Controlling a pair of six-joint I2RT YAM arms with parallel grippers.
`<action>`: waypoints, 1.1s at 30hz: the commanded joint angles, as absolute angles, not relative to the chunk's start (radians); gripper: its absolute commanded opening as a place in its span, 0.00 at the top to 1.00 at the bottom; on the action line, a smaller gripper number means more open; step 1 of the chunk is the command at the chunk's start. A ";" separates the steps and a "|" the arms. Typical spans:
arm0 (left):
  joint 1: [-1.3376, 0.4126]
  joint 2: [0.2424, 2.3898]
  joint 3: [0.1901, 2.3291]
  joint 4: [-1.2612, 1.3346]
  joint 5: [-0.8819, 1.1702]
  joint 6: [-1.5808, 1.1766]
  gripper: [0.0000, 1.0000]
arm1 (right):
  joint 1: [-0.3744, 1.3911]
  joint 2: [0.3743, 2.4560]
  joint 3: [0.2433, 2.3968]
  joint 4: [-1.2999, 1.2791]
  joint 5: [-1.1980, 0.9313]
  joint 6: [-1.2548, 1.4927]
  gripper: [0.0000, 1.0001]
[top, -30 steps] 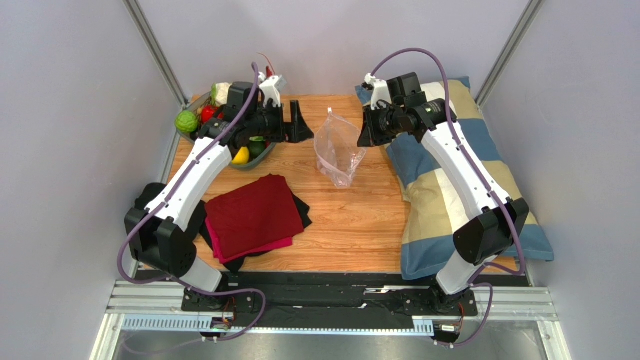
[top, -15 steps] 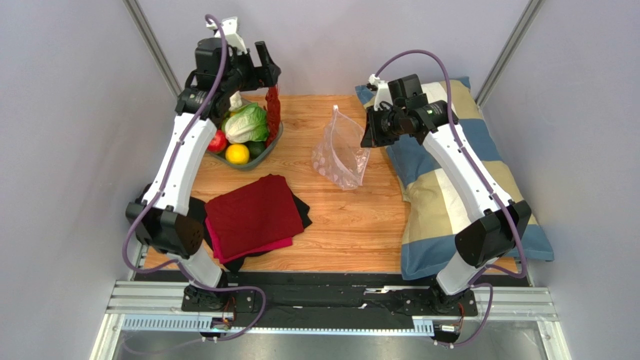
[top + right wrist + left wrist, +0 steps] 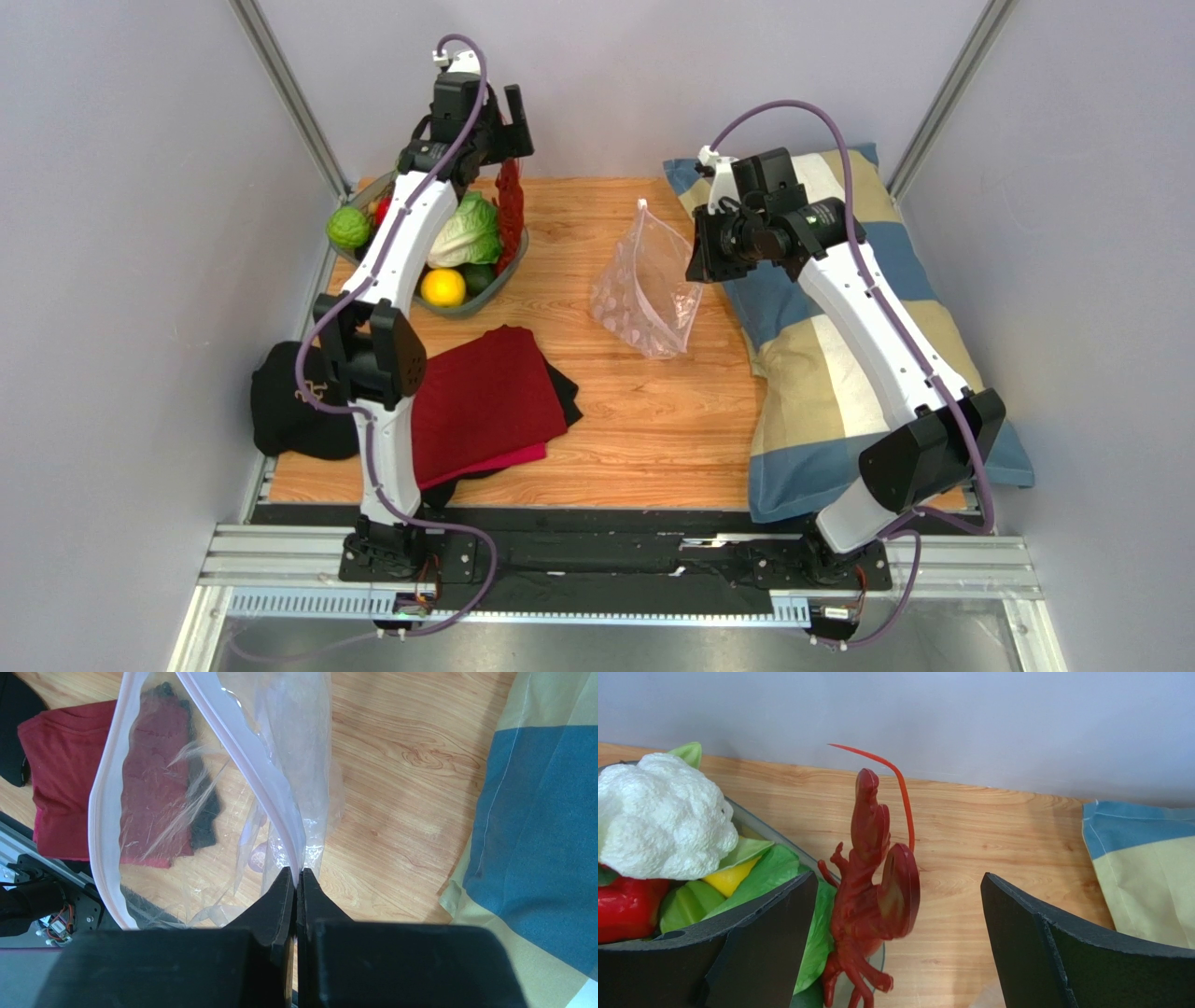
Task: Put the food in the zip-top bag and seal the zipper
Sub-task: Pick up the fake lobster from the bin.
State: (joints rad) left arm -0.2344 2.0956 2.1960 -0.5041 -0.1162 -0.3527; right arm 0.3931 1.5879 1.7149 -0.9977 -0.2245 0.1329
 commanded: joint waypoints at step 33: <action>-0.250 2.017 2.299 -0.543 -0.126 -0.472 1.00 | 0.393 1.637 1.776 -0.968 -0.238 0.158 1.00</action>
